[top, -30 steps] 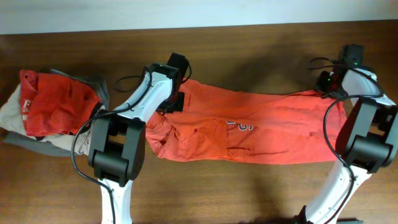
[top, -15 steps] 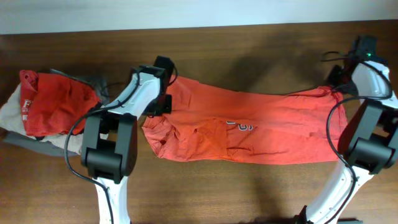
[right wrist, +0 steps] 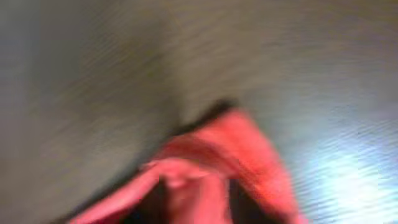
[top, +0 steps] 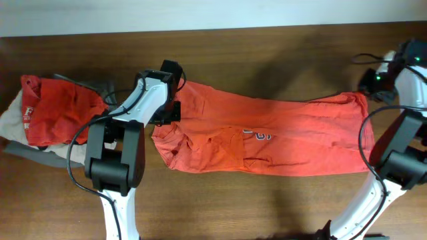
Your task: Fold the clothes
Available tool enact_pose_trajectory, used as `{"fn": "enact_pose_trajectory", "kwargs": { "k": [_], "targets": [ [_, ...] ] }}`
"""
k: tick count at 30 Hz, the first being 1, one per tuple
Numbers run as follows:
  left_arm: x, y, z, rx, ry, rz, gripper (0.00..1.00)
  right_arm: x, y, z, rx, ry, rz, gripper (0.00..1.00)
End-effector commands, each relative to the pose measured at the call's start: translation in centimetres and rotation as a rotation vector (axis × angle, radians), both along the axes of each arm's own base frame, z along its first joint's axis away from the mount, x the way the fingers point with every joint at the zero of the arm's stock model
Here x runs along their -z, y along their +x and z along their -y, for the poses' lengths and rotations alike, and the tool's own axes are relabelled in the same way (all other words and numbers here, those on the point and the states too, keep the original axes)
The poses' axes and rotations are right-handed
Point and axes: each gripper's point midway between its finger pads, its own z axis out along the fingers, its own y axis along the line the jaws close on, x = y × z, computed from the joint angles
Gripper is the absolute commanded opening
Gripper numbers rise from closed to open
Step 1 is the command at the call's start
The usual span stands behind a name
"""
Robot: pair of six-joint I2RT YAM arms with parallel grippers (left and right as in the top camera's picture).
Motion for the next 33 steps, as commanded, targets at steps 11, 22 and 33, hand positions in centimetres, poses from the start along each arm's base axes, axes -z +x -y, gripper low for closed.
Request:
{"fn": "enact_pose_trajectory", "kwargs": {
  "k": [11, 22, 33],
  "targets": [
    [0.7, 0.1, -0.7, -0.026, 0.012, -0.001, 0.01, 1.3, 2.5, -1.5, -0.341, -0.165, 0.026, 0.57],
    [0.7, 0.2, -0.7, -0.026, 0.011, 0.004, 0.0, 2.7, 2.5, -1.0, -0.419, -0.205, 0.007, 0.5],
    [0.7, 0.2, -0.7, -0.026, 0.011, 0.005, 0.01, 5.1, 1.7, 1.0, -0.235, -0.206, -0.066, 0.05]
  ]
}}
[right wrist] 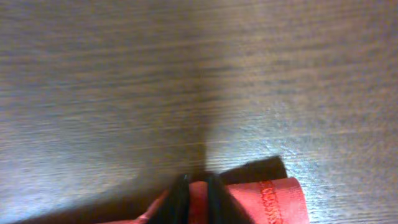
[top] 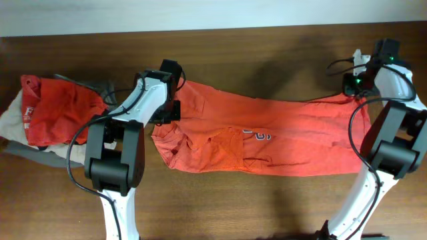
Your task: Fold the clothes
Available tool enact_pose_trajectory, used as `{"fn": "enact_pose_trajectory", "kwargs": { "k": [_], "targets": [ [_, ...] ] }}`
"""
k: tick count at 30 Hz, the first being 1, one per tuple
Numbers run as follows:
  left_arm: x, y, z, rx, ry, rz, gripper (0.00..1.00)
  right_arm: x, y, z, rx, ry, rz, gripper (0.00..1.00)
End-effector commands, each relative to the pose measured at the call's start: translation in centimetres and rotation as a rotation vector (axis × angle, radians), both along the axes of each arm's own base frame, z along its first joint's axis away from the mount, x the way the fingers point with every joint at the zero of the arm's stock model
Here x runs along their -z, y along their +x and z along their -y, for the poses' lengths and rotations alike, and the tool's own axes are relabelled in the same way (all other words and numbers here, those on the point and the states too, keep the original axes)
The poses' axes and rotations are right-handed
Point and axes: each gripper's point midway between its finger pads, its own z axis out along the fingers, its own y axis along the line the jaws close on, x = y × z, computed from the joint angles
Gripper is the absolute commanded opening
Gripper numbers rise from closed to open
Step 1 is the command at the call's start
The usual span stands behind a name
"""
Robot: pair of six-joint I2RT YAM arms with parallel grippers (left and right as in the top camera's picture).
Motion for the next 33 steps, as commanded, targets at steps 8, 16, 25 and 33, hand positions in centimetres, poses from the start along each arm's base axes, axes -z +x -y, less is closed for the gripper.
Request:
{"fn": "enact_pose_trajectory", "kwargs": {
  "k": [8, 16, 25, 33],
  "targets": [
    [0.7, -0.1, -0.6, -0.023, 0.014, -0.006, 0.01, -0.3, -0.7, 2.4, 0.442, 0.075, 0.013, 0.04],
    [0.7, -0.1, -0.6, -0.023, 0.014, -0.006, 0.01, -1.6, -1.9, 3.8, 0.737, 0.167, 0.032, 0.04],
    [0.7, -0.1, -0.6, -0.023, 0.014, -0.006, 0.01, -3.0, -3.5, 8.6, 0.889, 0.214, 0.078, 0.04],
    [0.6, 0.1, -0.7, -0.023, 0.016, 0.003, 0.01, -7.7, -2.4, 9.2, 0.664, 0.342, 0.158, 0.05]
  ]
}}
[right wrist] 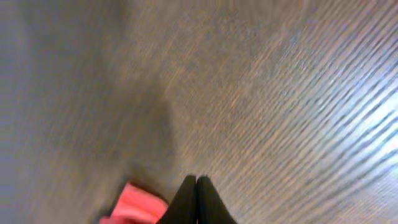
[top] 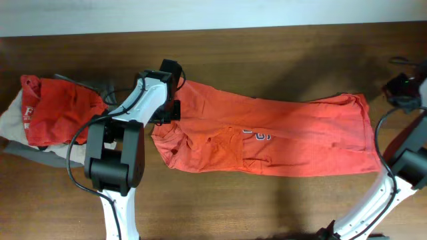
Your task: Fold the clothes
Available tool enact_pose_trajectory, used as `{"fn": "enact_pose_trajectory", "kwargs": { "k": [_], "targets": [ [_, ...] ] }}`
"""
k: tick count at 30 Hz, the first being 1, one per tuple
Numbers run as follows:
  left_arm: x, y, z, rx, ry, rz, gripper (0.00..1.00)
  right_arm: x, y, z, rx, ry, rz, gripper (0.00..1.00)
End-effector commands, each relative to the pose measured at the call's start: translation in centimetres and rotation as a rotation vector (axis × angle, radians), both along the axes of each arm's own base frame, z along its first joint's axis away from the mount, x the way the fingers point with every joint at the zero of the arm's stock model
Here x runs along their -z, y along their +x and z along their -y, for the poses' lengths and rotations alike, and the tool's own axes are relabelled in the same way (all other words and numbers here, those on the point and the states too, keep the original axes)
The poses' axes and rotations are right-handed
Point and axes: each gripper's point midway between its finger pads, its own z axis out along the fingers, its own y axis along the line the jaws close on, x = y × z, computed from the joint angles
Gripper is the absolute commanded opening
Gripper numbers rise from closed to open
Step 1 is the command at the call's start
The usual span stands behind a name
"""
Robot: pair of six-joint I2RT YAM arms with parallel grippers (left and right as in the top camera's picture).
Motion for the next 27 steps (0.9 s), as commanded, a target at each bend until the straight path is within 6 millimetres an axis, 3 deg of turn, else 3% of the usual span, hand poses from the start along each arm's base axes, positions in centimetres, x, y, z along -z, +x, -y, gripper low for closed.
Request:
{"fn": "enact_pose_trajectory", "kwargs": {
  "k": [1, 6, 8, 10, 13, 15, 17, 21, 24, 27],
  "targets": [
    [0.5, 0.0, -0.8, -0.023, 0.024, -0.001, 0.01, -5.0, 2.3, -1.9, -0.215, 0.042, 0.165, 0.09],
    [-2.0, 1.3, -0.6, -0.024, 0.019, 0.045, 0.0, -6.7, 2.6, -4.4, -0.362, 0.101, 0.215, 0.37],
    [-3.6, 1.9, -0.5, -0.024, 0.013, 0.07, 0.01, -6.5, 2.2, -5.2, -0.38, 0.119, 0.192, 0.38],
    [-6.4, 2.4, -0.3, -0.023, 0.004, 0.107, 0.01, -6.9, 2.1, -7.0, -0.456, 0.157, 0.207, 0.38],
    [-11.1, 3.0, -0.4, -0.026, -0.003, 0.179, 0.02, -9.1, 2.4, -9.1, -0.549, 0.196, 0.29, 0.45],
    [-14.9, 3.1, -0.6, -0.03, -0.007, 0.246, 0.09, -11.4, 2.1, -10.0, -0.583, 0.185, 0.327, 0.47],
    [-18.5, 2.8, -0.7, -0.032, -0.025, 0.315, 0.22, -14.2, 1.4, -10.6, -0.604, 0.146, 0.354, 0.51],
    [-25.6, 1.1, -1.1, -0.036, -0.066, 0.47, 0.45, -21.8, -0.6, -11.9, -0.628, 0.031, 0.444, 0.53],
    [-29.4, -1.1, -1.6, -0.038, -0.088, 0.546, 0.59, -28.4, -3.4, -13.9, -0.648, -0.082, 0.532, 0.58],
    [-31.7, -3.7, -2.3, -0.048, -0.098, 0.573, 0.65, -33.5, -6.7, -16.1, -0.639, -0.156, 0.602, 0.71]
  ]
}}
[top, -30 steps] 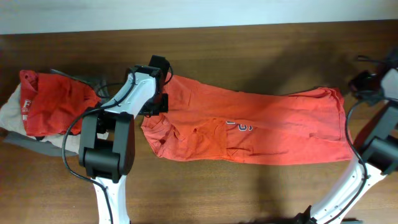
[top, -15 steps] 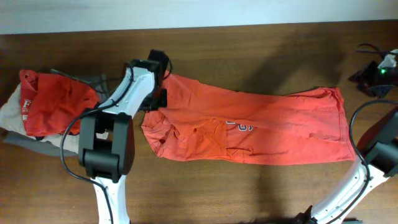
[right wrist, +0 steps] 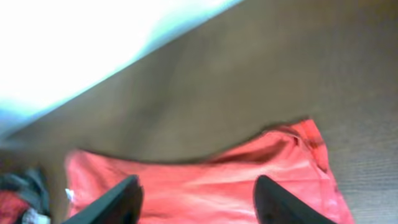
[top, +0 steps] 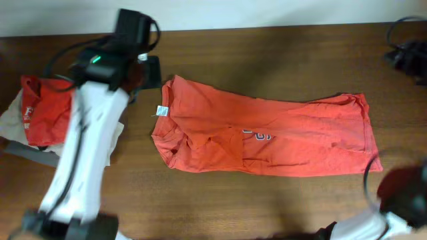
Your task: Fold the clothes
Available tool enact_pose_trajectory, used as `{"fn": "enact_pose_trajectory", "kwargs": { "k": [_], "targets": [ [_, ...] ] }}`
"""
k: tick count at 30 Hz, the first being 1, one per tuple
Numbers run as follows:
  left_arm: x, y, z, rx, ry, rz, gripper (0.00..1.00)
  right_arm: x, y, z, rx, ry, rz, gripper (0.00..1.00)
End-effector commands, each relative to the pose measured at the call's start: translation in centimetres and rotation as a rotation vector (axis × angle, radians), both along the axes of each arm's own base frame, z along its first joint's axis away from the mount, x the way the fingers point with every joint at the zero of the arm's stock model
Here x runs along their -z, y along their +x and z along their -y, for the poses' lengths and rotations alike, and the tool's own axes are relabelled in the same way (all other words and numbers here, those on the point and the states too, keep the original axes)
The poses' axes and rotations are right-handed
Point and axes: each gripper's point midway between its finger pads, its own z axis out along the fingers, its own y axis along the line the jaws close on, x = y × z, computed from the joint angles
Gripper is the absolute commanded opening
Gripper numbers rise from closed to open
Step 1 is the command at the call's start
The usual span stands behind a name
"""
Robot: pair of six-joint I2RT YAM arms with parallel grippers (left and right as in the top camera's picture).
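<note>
An orange-red T-shirt (top: 267, 137) lies spread flat across the table, collar to the left with a white tag (top: 160, 110) showing, hem to the right. In the right wrist view the shirt (right wrist: 205, 180) lies far below. My right gripper (right wrist: 198, 182) is open, its fingers (right wrist: 118, 202) wide apart with nothing between them; overhead it sits at the far right edge (top: 405, 53). My left gripper (top: 150, 70) is raised behind the collar, clear of the cloth, and blurred; its jaws cannot be made out.
A heap of other clothes (top: 40, 110), red over beige and grey, lies at the left end of the wooden table (top: 267, 47). The right arm's base (top: 400, 197) stands near the front right, just past the shirt's hem.
My left arm has come off the shirt's collar and now stands raised toward the back left. My right gripper, shut low over bare wood before, is now open and high above the shirt.
My right gripper was first at the shirt's back right corner, then shut on the hem there, while the left stayed at the collar. Then the right was shut and off the cloth, beyond the hem. Now both grippers are clear and the shirt lies flat.
</note>
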Motion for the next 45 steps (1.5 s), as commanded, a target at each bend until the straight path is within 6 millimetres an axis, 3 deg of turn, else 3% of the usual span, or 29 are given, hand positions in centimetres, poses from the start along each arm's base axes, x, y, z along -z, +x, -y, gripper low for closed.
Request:
{"fn": "enact_pose_trajectory", "kwargs": {
  "k": [1, 2, 4, 8, 13, 15, 18, 23, 27, 33, 39, 45],
  "targets": [
    [-2.5, -2.8, -1.2, -0.021, -0.002, 0.035, 0.65, -7.3, -4.1, -3.4, -0.014, -0.073, 0.15, 0.76],
    [-3.0, -3.9, -1.5, -0.022, 0.0, 0.027, 0.65, -9.0, -6.0, -4.5, 0.012, -0.073, 0.171, 0.79],
    [-3.0, -5.1, -1.8, -0.021, 0.005, 0.004, 0.66, -10.4, -8.0, -5.9, 0.031, -0.062, 0.187, 0.8],
    [-1.3, -5.9, -1.7, 0.01, 0.023, -0.069, 0.66, -11.4, -11.7, -8.4, 0.056, -0.024, 0.167, 0.82],
    [4.0, -5.4, 1.8, 0.24, -0.102, -0.174, 0.67, -11.1, -14.7, -10.6, 0.052, 0.006, 0.122, 0.86],
    [6.4, -5.1, 2.5, 0.292, -0.179, -0.199, 0.67, -10.9, -15.6, -11.2, 0.053, 0.016, 0.107, 0.87],
    [9.7, -4.3, 3.0, 0.382, -0.292, -0.199, 0.76, -10.6, -16.8, -12.0, 0.051, 0.03, 0.081, 0.88],
    [15.9, -3.7, 1.8, 0.397, -0.427, -0.246, 0.78, -10.6, -17.5, -12.5, 0.051, 0.035, 0.073, 0.88],
    [19.1, -3.5, 2.9, 0.507, -0.572, -0.254, 0.8, -10.7, -17.7, -12.7, 0.049, 0.028, 0.081, 0.88],
    [25.3, -2.2, 1.9, 0.487, -0.545, -0.341, 0.82, -10.6, -17.7, -12.6, 0.045, 0.026, 0.079, 0.88],
    [29.4, -2.0, 0.1, 0.427, -0.447, -0.41, 0.83, -10.6, -17.7, -12.6, 0.034, 0.014, 0.082, 0.88],
    [31.5, -2.3, 1.0, 0.434, -0.515, -0.446, 0.83, -10.6, -17.7, -12.6, 0.035, 0.014, 0.082, 0.88]
  ]
}}
